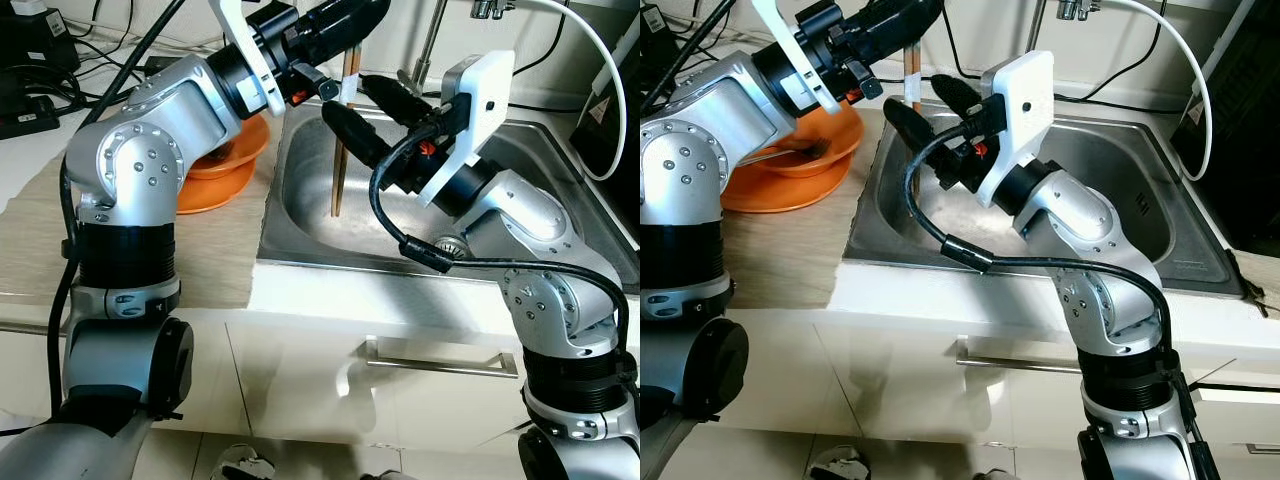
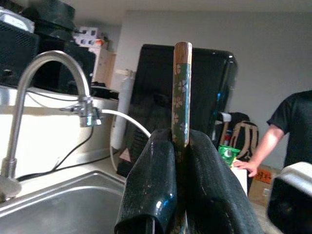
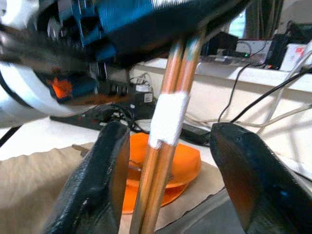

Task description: Kitchen organization

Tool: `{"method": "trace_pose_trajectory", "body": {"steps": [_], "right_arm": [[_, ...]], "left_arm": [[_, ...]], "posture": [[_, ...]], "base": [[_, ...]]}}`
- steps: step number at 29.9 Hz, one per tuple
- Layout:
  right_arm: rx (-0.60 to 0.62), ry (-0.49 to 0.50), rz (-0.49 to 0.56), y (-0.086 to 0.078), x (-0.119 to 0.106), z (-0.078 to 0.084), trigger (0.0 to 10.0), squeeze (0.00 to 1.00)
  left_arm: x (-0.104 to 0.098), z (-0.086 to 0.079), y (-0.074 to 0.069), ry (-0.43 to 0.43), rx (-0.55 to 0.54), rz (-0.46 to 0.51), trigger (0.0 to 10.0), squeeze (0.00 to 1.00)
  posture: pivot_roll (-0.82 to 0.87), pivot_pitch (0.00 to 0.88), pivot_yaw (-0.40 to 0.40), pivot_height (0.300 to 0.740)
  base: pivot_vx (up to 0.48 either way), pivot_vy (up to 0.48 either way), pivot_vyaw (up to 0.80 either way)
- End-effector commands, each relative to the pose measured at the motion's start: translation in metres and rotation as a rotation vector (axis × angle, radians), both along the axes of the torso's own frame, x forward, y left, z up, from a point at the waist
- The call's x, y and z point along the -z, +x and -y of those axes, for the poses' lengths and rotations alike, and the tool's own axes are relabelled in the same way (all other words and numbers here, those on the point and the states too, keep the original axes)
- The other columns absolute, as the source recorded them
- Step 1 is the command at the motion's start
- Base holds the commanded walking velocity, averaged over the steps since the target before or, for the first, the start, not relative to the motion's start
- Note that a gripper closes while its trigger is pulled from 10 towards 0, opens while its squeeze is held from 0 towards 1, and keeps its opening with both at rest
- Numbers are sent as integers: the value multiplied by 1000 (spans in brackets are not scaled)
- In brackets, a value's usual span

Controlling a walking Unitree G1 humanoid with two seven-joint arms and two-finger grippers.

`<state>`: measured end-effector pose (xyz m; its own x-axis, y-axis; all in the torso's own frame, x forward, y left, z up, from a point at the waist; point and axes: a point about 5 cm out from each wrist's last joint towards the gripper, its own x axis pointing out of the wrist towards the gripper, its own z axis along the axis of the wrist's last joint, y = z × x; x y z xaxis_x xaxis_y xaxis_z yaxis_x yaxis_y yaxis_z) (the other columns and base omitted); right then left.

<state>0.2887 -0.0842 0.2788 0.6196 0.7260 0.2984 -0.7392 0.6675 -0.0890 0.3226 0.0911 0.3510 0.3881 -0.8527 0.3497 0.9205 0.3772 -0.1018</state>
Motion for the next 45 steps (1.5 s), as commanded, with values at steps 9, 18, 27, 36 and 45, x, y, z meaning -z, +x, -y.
{"method": "trace_pose_trajectory", "body": {"steps": [9,18,27,36,45], "right_arm": [[0,-34,-34,2,8,3,0,0],[14,-24,-34,3,7,3,0,0],[23,-23,-36,4,8,5,0,0],[40,-25,-48,6,12,7,0,0],[111,-27,-78,12,17,14,0,0]], "left_arm": [[0,9,-10,-29,71,-13,0,0],[2,10,-12,-24,72,-25,0,0],[9,9,-9,13,45,-20,0,0],[19,7,-12,141,28,41,10000,1000],[21,-6,-6,118,-53,28,10000,1000]], "posture": [[25,0,-42,740],[28,0,-38,740],[28,0,-35,740],[30,0,-36,740],[29,3,-36,740]], "base": [[0,0,0],[0,0,0],[0,0,0],[0,0,0],[0,0,0]]}}
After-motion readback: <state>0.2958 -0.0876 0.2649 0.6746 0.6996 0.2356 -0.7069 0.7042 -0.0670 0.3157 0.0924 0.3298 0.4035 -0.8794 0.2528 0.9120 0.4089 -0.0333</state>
